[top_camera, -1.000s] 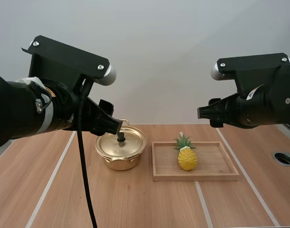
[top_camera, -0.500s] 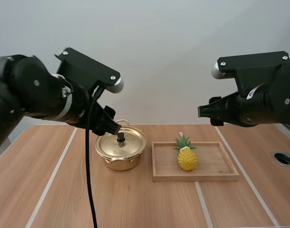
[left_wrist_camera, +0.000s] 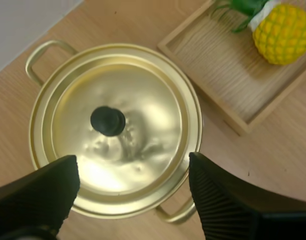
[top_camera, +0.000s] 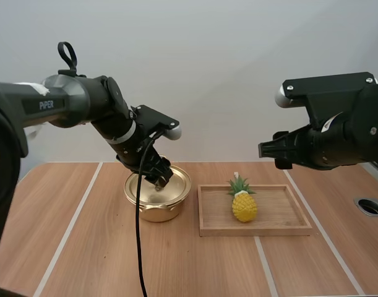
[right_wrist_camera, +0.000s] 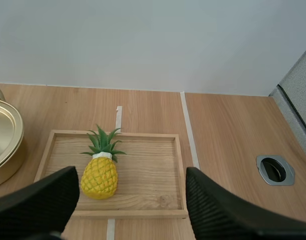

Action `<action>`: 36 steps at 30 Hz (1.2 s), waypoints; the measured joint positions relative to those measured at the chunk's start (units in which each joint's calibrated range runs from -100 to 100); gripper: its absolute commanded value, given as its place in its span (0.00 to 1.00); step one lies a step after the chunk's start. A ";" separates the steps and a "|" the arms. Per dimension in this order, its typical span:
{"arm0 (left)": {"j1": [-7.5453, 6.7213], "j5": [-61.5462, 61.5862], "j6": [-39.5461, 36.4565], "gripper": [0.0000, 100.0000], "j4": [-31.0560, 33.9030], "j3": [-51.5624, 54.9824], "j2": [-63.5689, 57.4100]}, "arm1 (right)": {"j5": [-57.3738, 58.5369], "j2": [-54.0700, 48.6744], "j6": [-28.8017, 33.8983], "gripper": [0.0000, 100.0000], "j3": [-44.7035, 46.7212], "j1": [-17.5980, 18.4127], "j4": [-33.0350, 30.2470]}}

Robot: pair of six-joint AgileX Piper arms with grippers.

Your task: Open the pot, put the pineapple inside, and close it

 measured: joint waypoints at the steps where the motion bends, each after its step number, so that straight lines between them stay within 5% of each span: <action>1: 0.00 -0.08 0.56 1.00 -1.39 -1.24 0.57 | 0.00 0.00 0.00 1.00 0.00 0.00 -0.12; 14: 0.00 6.18 2.00 1.00 -5.69 -12.84 13.44 | 0.00 0.00 0.00 1.00 0.00 0.00 -0.88; 36: 0.00 13.89 -0.31 1.00 3.33 -17.47 24.41 | 0.00 0.00 0.00 1.00 0.00 0.00 -1.18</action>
